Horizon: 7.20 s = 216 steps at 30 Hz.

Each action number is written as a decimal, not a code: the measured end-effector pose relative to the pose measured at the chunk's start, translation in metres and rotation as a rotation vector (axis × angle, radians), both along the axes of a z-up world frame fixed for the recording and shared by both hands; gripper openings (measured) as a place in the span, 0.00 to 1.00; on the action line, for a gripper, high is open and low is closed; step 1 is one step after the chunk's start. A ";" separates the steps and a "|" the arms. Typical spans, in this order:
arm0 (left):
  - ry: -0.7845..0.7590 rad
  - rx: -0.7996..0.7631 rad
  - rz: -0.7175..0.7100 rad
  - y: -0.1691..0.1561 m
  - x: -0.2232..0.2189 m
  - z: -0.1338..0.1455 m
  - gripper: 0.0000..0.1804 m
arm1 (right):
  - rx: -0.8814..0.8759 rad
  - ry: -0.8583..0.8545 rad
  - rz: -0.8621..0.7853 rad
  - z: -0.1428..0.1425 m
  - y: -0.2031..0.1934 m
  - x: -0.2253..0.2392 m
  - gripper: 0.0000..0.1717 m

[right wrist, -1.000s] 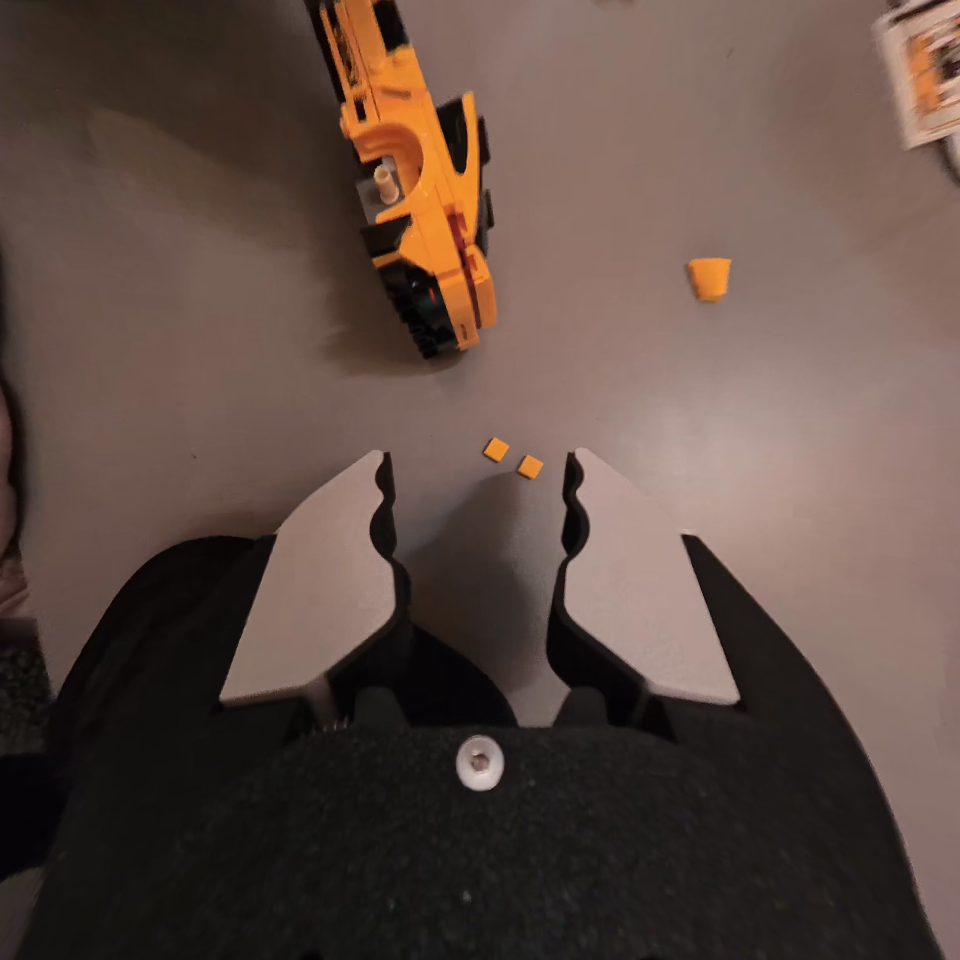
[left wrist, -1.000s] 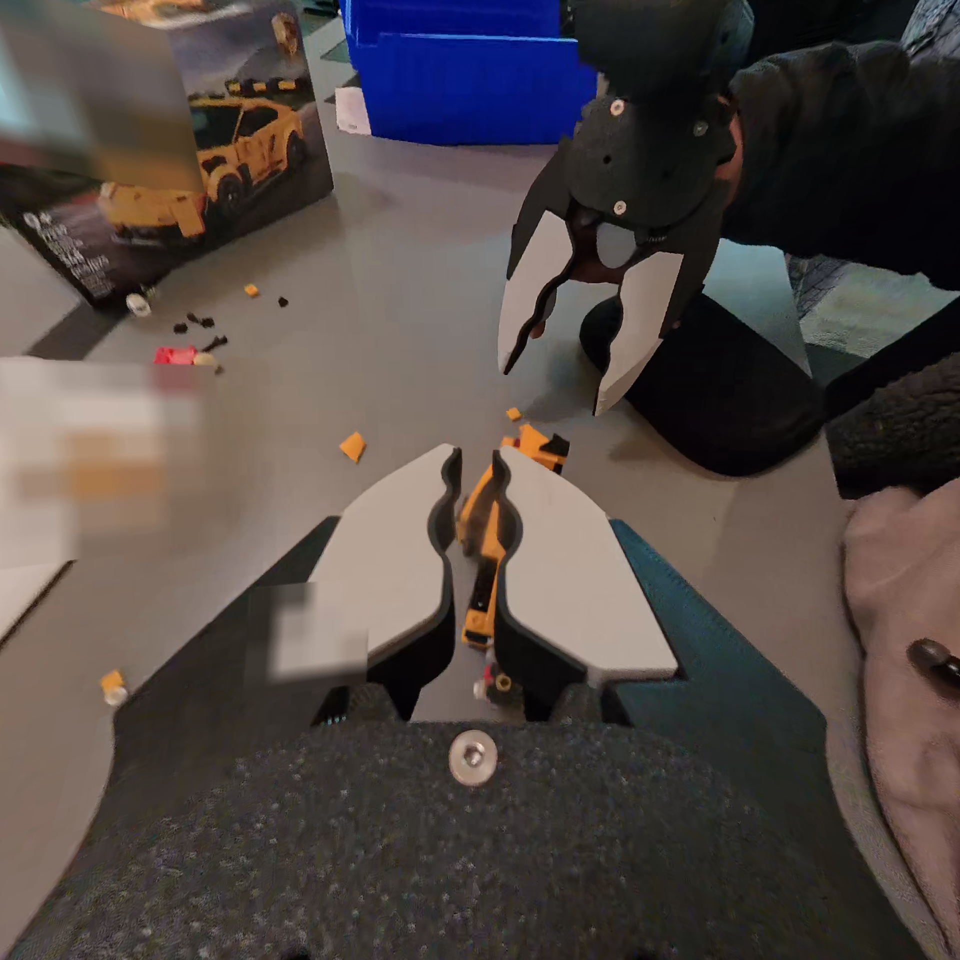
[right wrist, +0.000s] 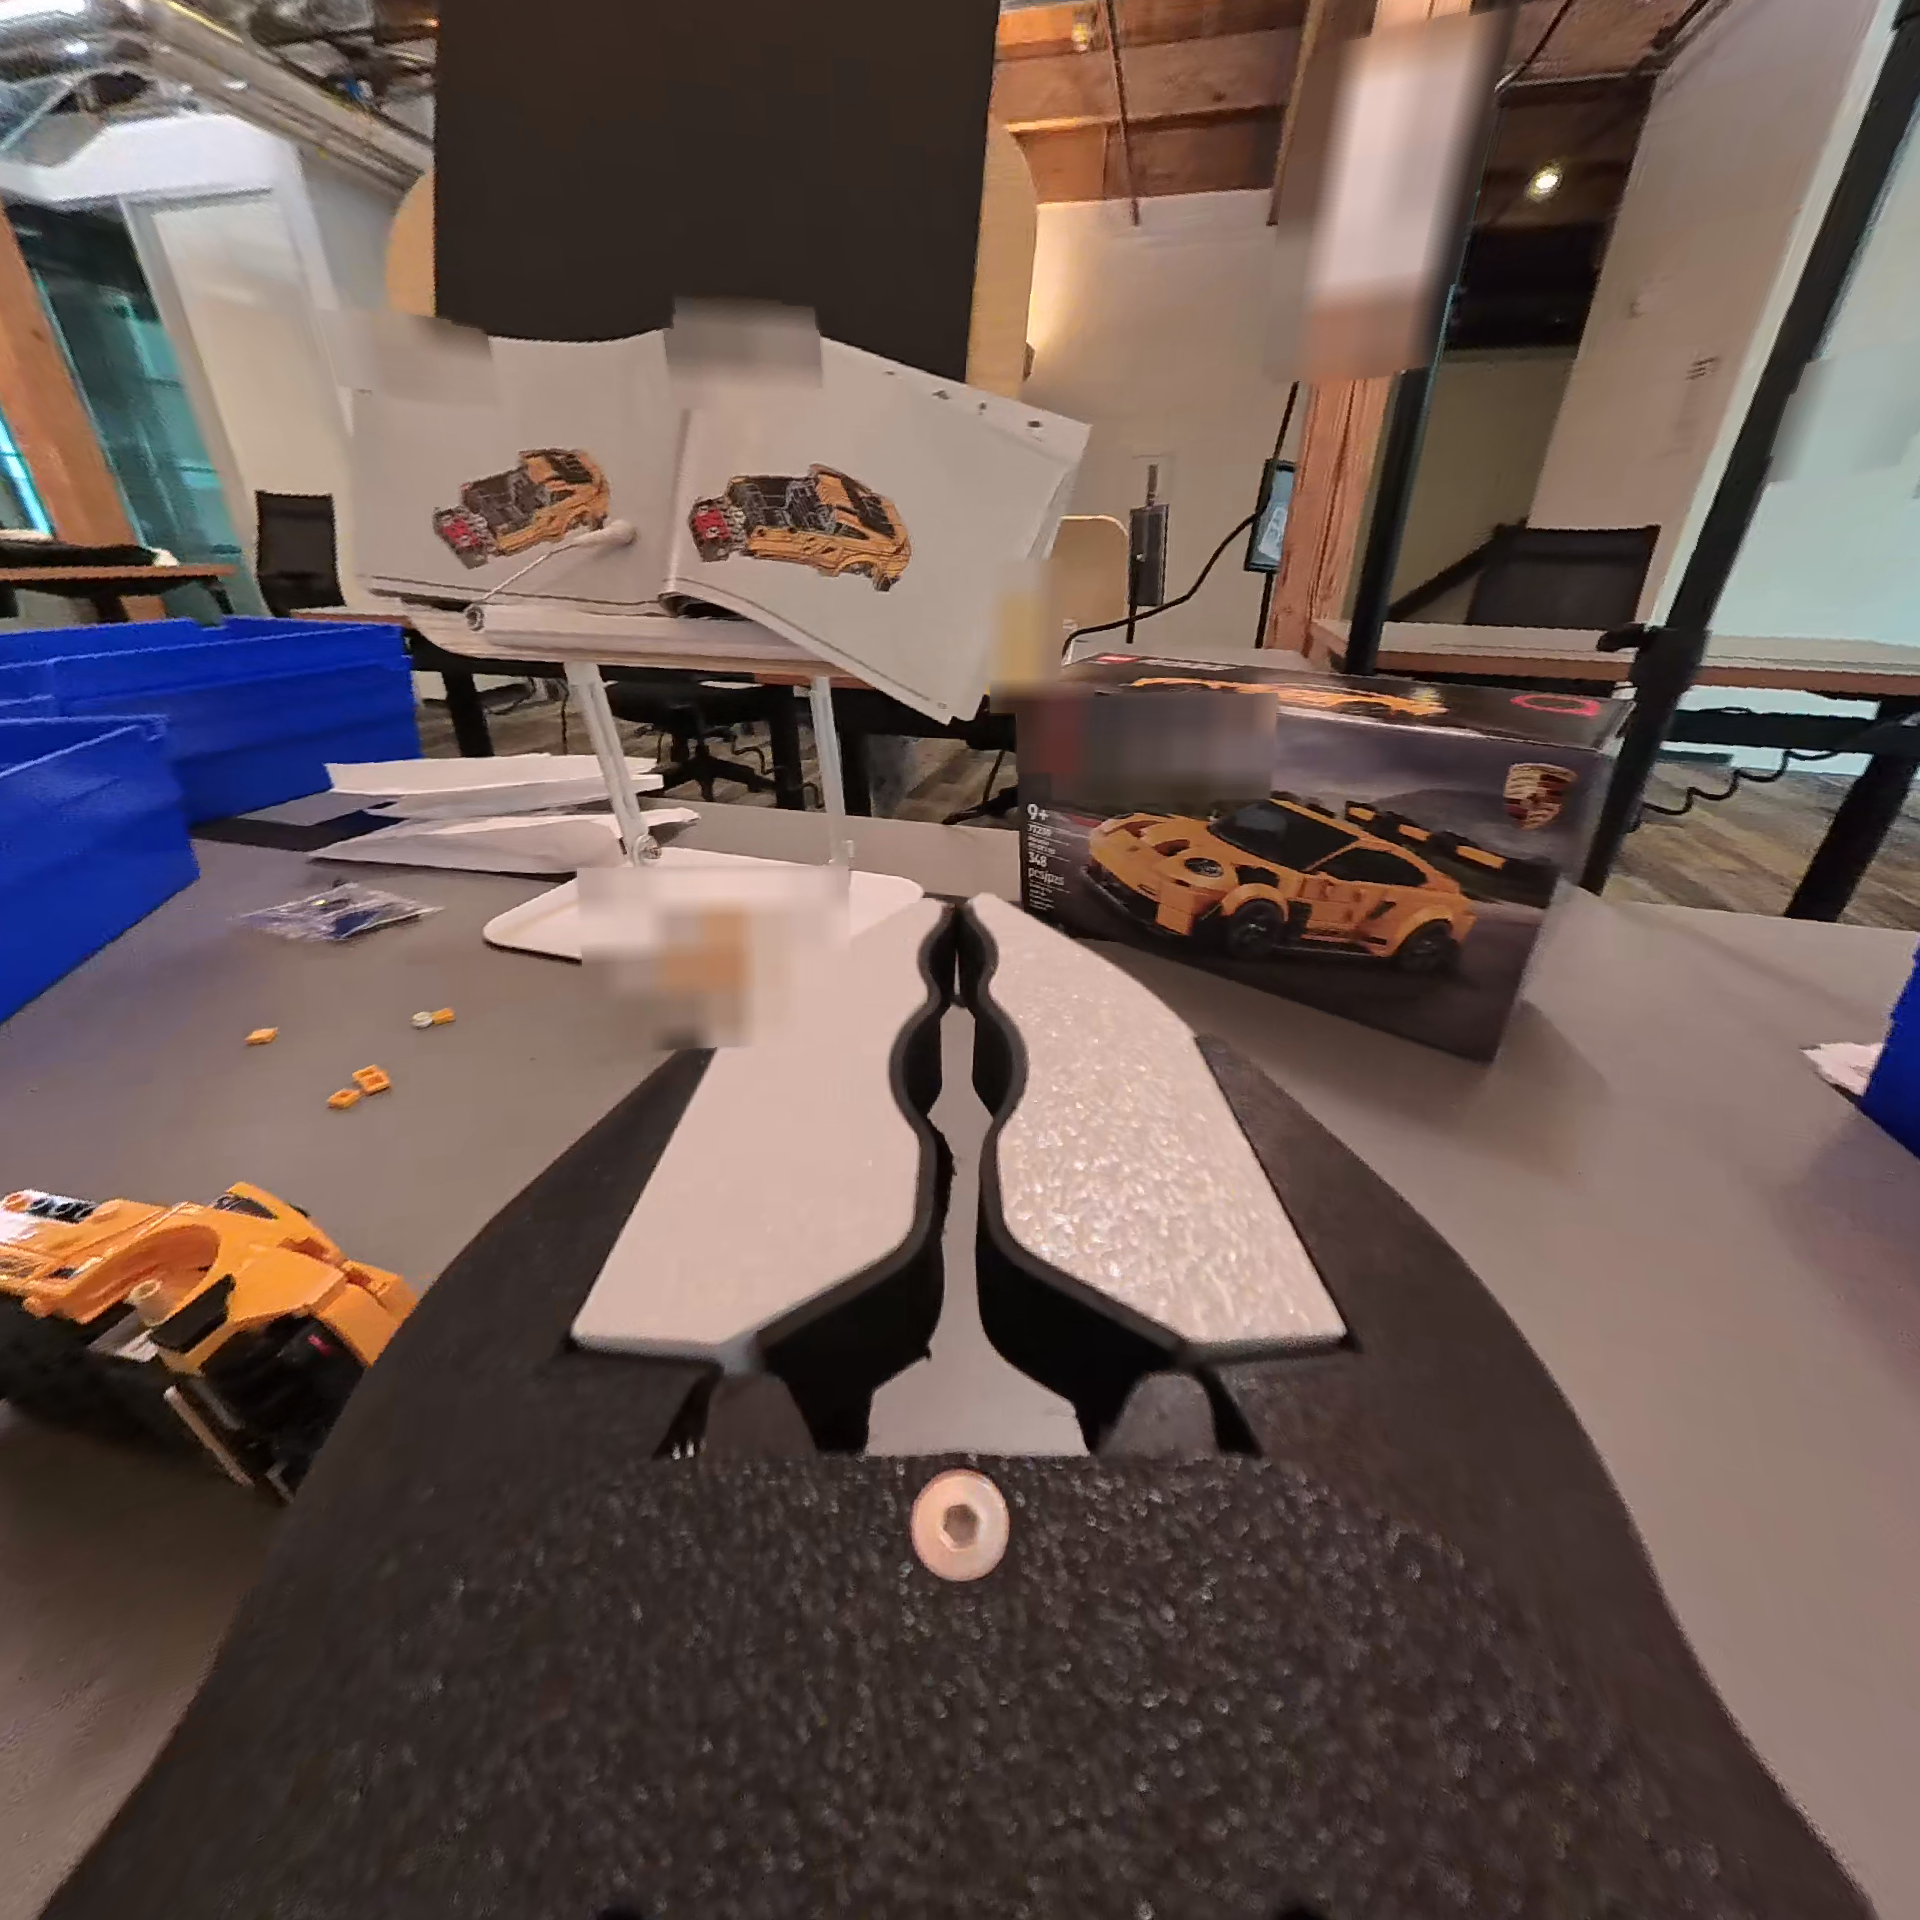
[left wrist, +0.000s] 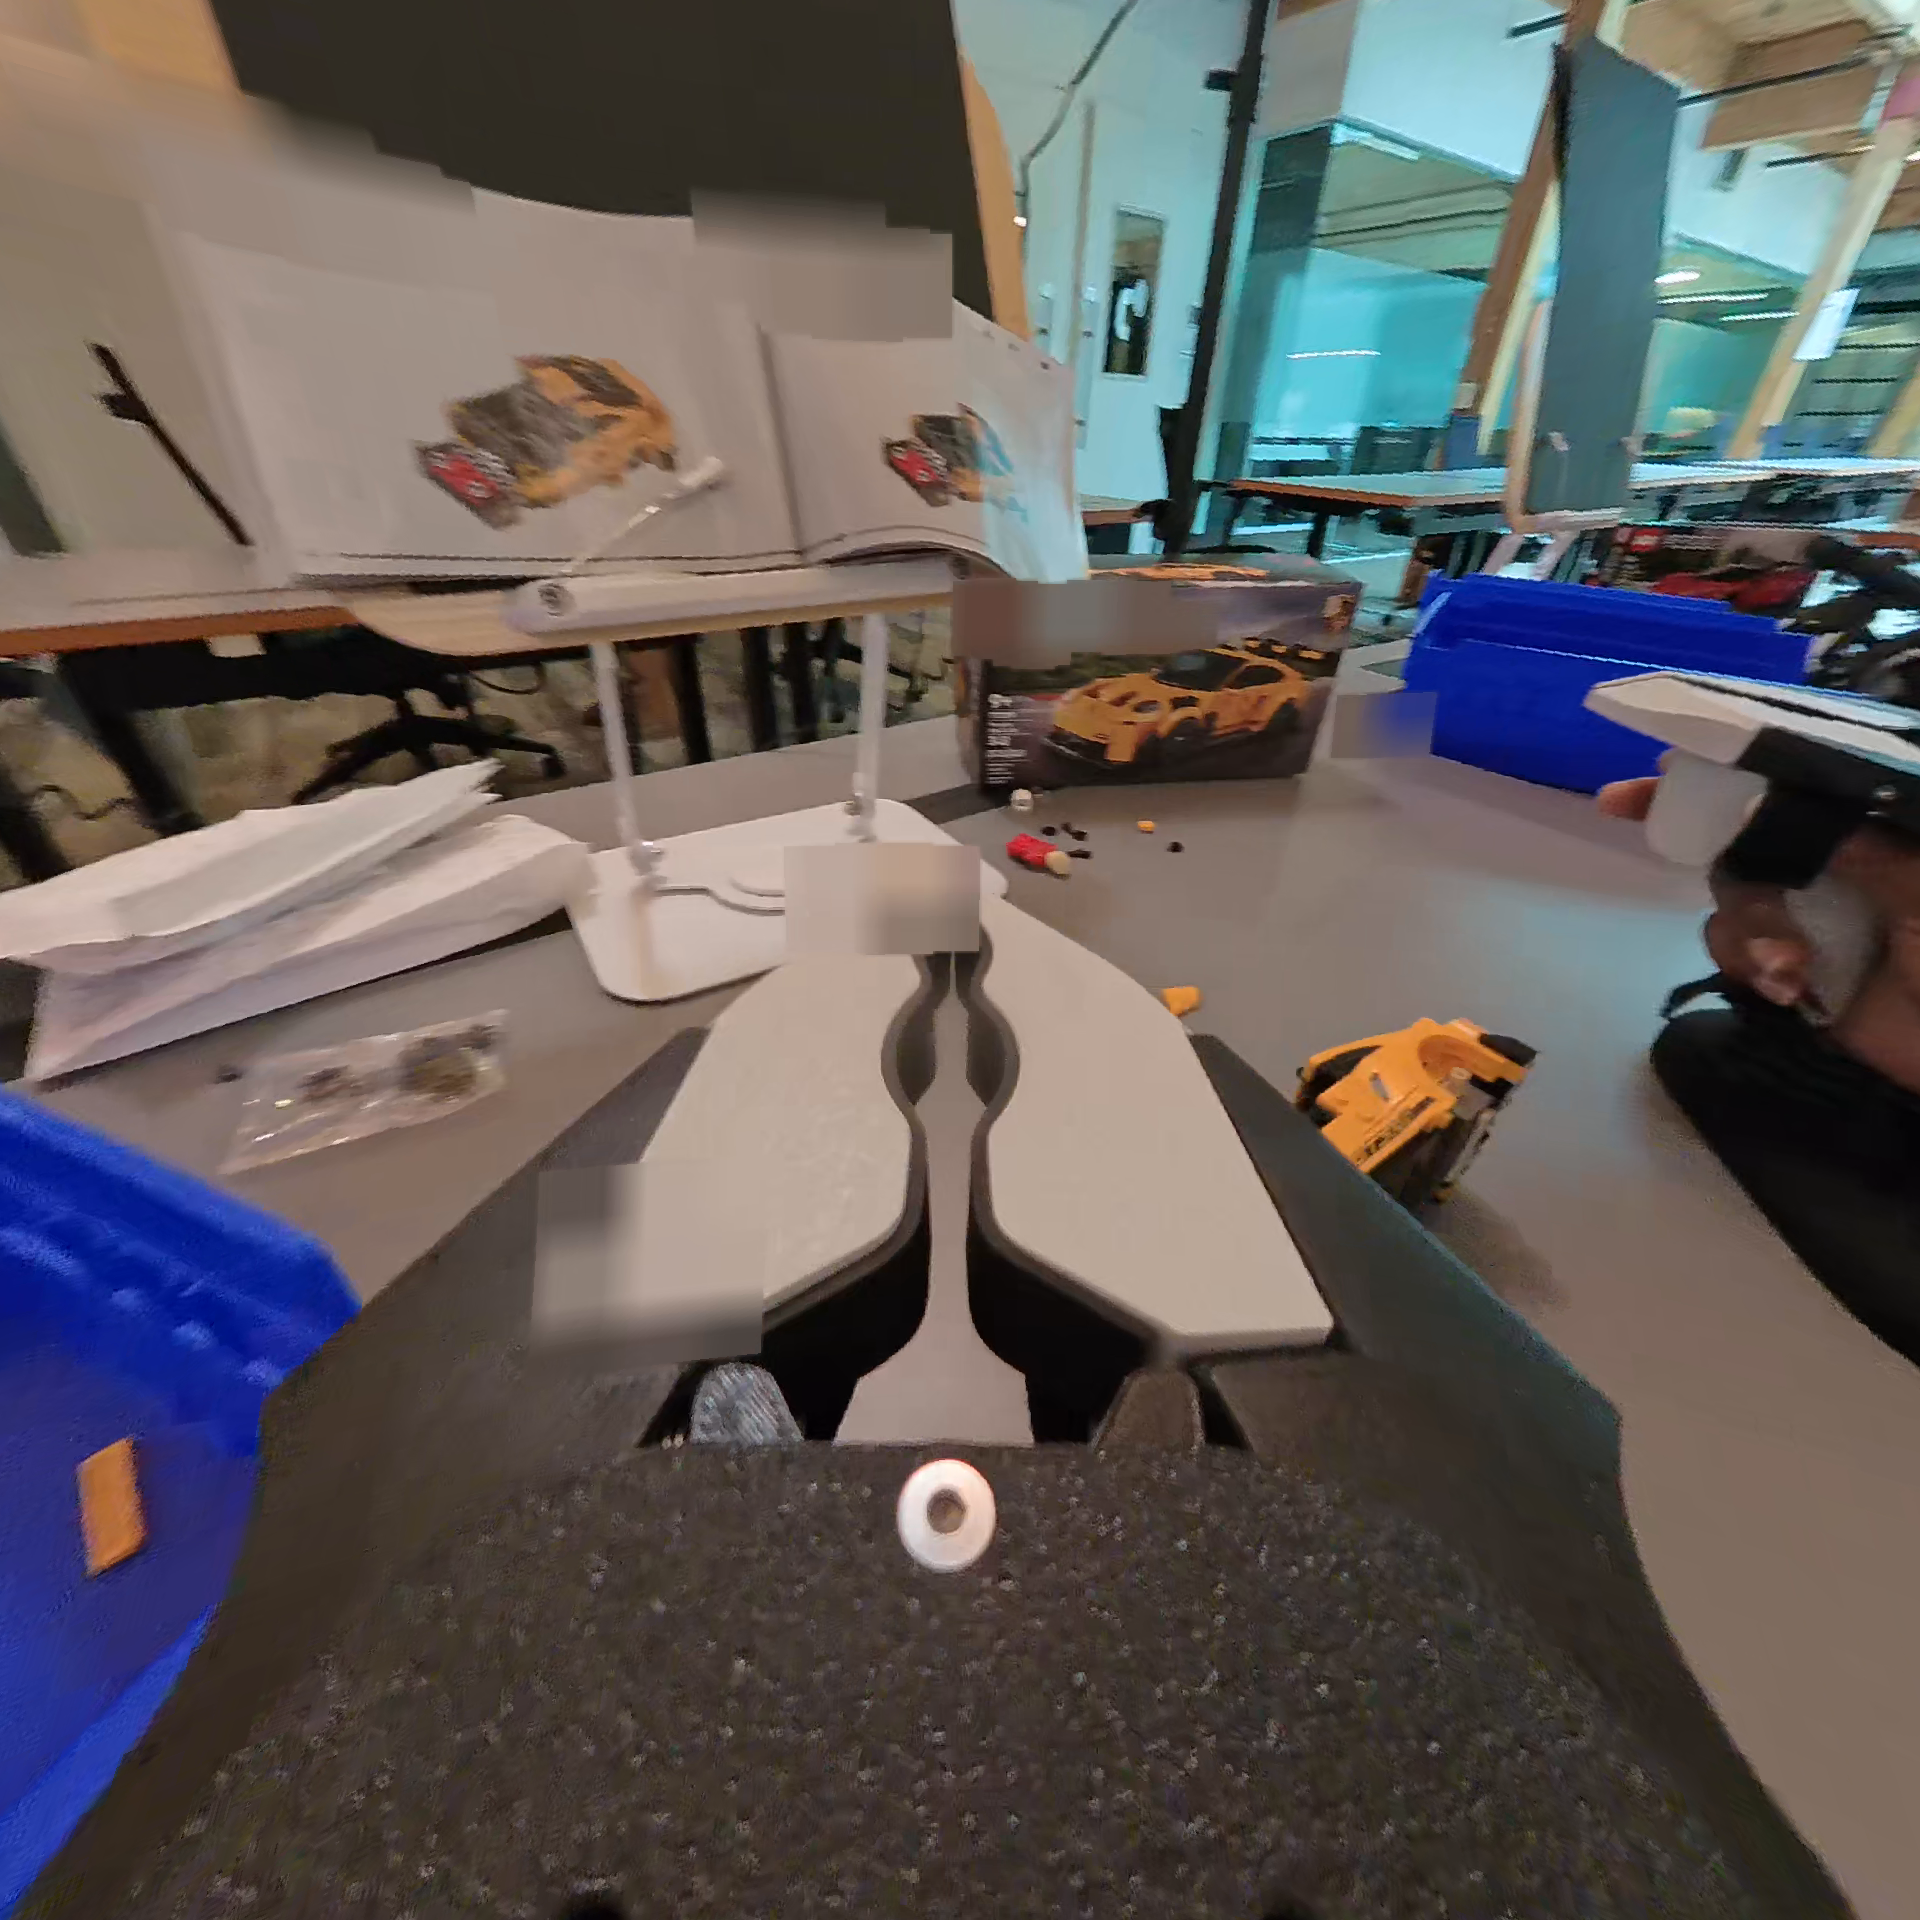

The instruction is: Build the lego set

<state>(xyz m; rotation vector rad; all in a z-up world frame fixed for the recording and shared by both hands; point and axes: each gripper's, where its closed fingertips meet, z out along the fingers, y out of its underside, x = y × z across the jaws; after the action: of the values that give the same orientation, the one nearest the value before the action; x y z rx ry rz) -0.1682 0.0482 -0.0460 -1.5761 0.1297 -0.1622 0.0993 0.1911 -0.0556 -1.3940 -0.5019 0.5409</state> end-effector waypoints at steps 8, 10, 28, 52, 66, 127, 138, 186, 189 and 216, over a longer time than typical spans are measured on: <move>0.057 0.047 0.115 -0.027 -0.028 0.006 0.00 | 0.038 -0.043 0.032 -0.001 -0.007 -0.008 0.00; 0.037 0.047 0.115 -0.028 -0.032 0.005 0.00 | 0.039 -0.044 0.046 -0.001 -0.009 -0.009 0.00; 0.010 0.077 0.483 -0.087 -0.145 0.011 0.00 | 0.030 -0.053 0.061 -0.002 -0.010 -0.008 0.01; 0.510 -1.366 0.102 -0.068 -0.273 -0.114 0.10 | -0.055 -0.045 0.181 -0.012 -0.019 -0.020 0.00; 0.397 -1.563 0.010 -0.062 -0.287 -0.156 0.08 | -0.095 -0.050 0.213 -0.018 -0.018 -0.022 0.00; 0.344 0.169 -1.028 -0.030 0.189 -0.002 0.07 | -0.536 0.210 1.187 0.008 -0.174 -0.091 0.08; 0.309 0.138 -1.004 -0.024 0.188 -0.009 0.07 | -0.576 0.234 1.196 0.007 -0.168 -0.087 0.00; -0.422 -0.402 -1.187 -0.010 0.185 -0.027 0.11 | 0.466 -0.504 0.570 -0.015 -0.151 -0.092 0.04; -0.328 -0.424 -1.115 -0.006 0.185 -0.036 0.11 | 0.447 -0.567 0.537 -0.025 -0.144 -0.091 0.04; -0.359 -0.529 -1.072 -0.008 0.183 -0.046 0.00 | 0.484 -0.639 0.511 -0.034 -0.143 -0.094 0.04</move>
<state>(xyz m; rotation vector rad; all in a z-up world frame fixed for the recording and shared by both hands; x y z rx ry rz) 0.0150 0.0404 -0.0921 -1.8155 0.6847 -1.3980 0.0057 0.0479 -0.0894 -0.9398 -1.4309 0.3283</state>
